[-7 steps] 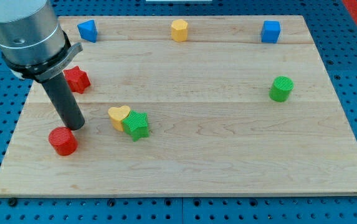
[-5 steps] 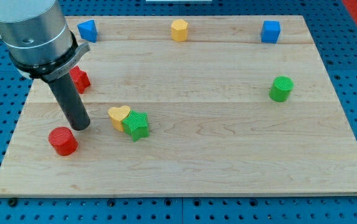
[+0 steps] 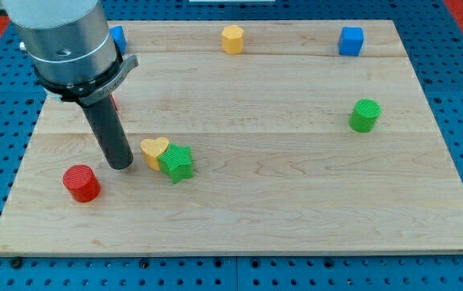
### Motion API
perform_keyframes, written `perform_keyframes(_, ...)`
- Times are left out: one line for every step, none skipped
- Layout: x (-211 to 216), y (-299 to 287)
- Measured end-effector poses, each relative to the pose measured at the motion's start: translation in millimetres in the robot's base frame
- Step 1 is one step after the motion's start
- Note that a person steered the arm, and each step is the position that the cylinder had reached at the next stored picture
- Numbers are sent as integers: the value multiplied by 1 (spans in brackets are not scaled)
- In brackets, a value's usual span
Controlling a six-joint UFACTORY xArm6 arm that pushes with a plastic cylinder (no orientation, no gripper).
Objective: Move red circle to the bottom right
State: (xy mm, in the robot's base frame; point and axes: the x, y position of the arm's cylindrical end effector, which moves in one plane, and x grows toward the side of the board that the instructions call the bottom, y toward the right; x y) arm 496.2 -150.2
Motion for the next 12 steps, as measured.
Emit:
perform_keyframes(0,2)
perform_keyframes(0,2)
perform_keyframes(0,-20)
perform_keyframes(0,-44)
perform_keyframes(25,-33)
perform_keyframes(31,7)
perform_keyframes(27,-61)
perform_keyframes(27,-123)
perform_keyframes(46,-127)
perform_keyframes(52,-25)
perform_keyframes(54,22)
perform_keyframes(55,-1)
